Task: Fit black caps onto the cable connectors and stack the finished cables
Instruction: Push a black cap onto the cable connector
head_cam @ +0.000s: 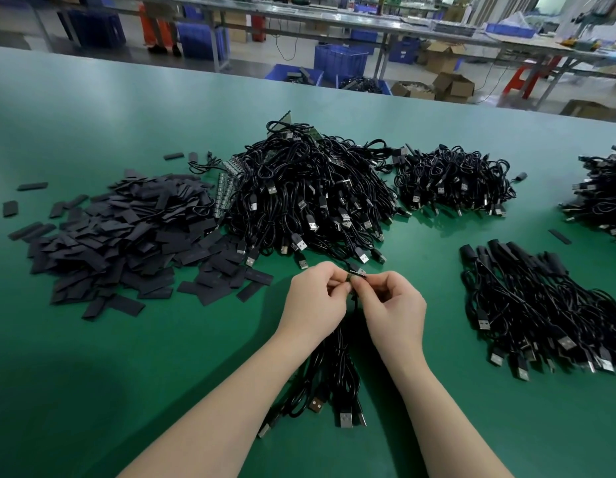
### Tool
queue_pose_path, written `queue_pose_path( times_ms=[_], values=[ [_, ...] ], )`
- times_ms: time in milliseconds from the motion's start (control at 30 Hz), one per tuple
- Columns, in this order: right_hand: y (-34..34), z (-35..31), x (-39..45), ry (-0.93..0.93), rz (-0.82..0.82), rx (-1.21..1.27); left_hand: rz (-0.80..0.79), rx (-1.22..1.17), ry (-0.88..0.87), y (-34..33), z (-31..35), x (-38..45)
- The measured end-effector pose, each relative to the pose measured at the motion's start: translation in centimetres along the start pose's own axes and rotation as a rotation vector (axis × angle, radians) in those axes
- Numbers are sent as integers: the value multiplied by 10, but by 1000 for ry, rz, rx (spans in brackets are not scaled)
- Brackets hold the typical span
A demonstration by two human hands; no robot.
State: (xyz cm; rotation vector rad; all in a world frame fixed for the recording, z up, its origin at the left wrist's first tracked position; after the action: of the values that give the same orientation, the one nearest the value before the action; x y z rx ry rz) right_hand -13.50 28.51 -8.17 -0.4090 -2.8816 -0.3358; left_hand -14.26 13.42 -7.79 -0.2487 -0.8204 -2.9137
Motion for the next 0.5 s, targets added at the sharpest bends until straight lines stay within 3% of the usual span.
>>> queue_pose_path(
  times_ms=[133, 333, 500],
  values=[
    [0, 0, 2, -26, -38, 57, -26, -26, -4, 1, 1, 1],
    [-1, 5, 6, -149, -189, 279, -193, -192, -2, 1, 3, 4],
    [-4, 4, 4, -187, -211, 362, -183, -334, 31, 5, 5, 5]
  ],
)
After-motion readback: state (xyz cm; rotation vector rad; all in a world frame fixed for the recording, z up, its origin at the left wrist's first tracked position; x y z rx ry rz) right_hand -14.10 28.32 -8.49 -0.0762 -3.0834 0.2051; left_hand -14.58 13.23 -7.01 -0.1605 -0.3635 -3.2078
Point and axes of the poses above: each hand's wrist, its own x-axis towards the middle knuckle, its own y-axis out of the back of the hand, z = x × y, the point moved 9 cm from there along x, towards the middle knuckle, and after that the axes turned 5 degrees about x, right-handed, at the moved point
